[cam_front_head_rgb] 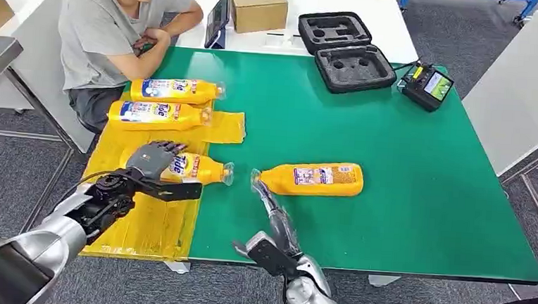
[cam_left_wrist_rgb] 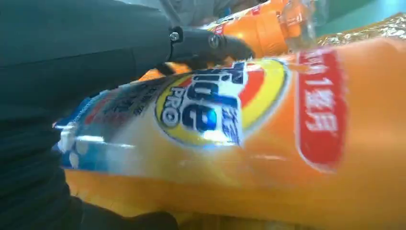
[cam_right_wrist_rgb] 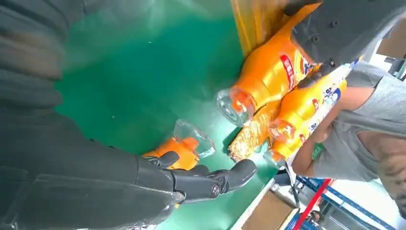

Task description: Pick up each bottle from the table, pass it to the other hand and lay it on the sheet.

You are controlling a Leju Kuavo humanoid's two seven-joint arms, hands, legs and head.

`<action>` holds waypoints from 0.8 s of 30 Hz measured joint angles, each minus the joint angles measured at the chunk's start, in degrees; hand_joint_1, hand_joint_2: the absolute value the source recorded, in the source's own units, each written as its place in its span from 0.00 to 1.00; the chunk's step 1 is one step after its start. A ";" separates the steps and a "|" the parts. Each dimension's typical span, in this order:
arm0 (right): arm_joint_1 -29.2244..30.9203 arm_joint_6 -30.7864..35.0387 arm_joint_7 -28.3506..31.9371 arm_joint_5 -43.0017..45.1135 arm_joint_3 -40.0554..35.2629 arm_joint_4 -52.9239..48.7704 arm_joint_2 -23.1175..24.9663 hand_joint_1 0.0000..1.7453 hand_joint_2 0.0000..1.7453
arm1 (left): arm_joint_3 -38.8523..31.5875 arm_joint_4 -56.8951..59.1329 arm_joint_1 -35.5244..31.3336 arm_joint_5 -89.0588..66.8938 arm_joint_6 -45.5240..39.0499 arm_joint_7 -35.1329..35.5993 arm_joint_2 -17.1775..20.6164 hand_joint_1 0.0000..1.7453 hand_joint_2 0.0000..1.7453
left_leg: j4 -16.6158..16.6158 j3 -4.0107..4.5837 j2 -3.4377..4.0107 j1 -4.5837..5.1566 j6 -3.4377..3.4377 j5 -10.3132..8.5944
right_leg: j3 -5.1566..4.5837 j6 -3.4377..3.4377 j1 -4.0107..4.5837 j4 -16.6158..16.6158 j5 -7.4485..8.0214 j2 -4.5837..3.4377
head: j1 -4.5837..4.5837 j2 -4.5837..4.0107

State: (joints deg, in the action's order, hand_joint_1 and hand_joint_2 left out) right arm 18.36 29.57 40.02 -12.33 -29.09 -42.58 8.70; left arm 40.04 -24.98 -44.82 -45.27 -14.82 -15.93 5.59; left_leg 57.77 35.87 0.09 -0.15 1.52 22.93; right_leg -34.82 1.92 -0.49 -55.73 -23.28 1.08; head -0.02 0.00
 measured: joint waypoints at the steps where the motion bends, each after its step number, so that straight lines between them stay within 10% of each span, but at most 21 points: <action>1: -0.03 0.00 0.00 0.00 -0.07 0.02 0.02 0.00 1.00 | 0.00 0.11 -0.08 0.00 -0.02 0.00 -0.11 0.01 1.00 | 0.00 0.00 0.00 0.00 0.00 0.00 | 0.00 0.00 0.01 0.00 0.00 0.00 | 0.04 0.00; 13: -0.15 0.02 0.00 -0.72 -0.13 0.02 0.00 0.00 1.00 | -0.11 0.92 -0.23 -0.06 -4.46 -0.20 -0.52 0.00 1.00 | 0.00 0.05 0.00 -0.02 -0.01 0.01 | -0.04 -0.02 0.03 0.00 -0.02 -0.01 | 0.00 0.00; 14: -0.20 0.04 0.00 -0.79 -0.13 0.02 0.00 0.00 1.00 | -0.20 0.90 -0.23 0.07 -5.18 -0.48 -0.52 0.00 0.00 | 0.00 0.05 0.00 -0.02 -0.01 0.00 | -0.05 -0.02 0.03 0.00 -0.02 -0.01 | 0.02 0.00; 21: -0.37 0.63 0.00 -1.18 -0.13 0.02 0.00 0.00 1.00 | -2.34 -1.14 0.44 2.98 -12.16 -4.49 -0.48 0.00 0.00 | 0.00 0.15 0.01 -0.02 -0.01 0.01 | -0.15 -0.01 0.03 -0.01 -0.02 -0.01 | 0.02 0.00; 22: -0.40 0.99 0.00 -1.22 -0.13 0.02 0.00 0.00 1.00 | -2.95 -2.04 0.88 3.89 -13.45 -5.69 -0.44 0.00 1.00 | 0.00 0.16 0.01 -0.02 -0.01 0.01 | -0.15 -0.01 0.03 -0.01 -0.02 0.00 | 0.02 0.00; 24: -0.56 2.28 0.00 -1.57 -0.13 0.00 0.00 0.00 1.00 | -4.68 -5.52 2.63 6.61 -16.00 -8.99 -0.06 0.00 1.00 | 0.00 0.17 0.01 -0.02 -0.02 0.02 | -0.16 -0.01 0.03 0.00 -0.03 -0.01 | 0.02 0.00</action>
State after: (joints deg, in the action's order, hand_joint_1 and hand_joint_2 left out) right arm 17.80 31.85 40.02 -13.90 -29.22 -42.58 8.70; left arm 35.36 -30.50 -42.19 -38.66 -30.82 -24.92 5.53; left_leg 57.76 36.03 0.10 -0.17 1.50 22.95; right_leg -34.98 1.91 -0.46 -55.74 -23.32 1.07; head 0.00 0.00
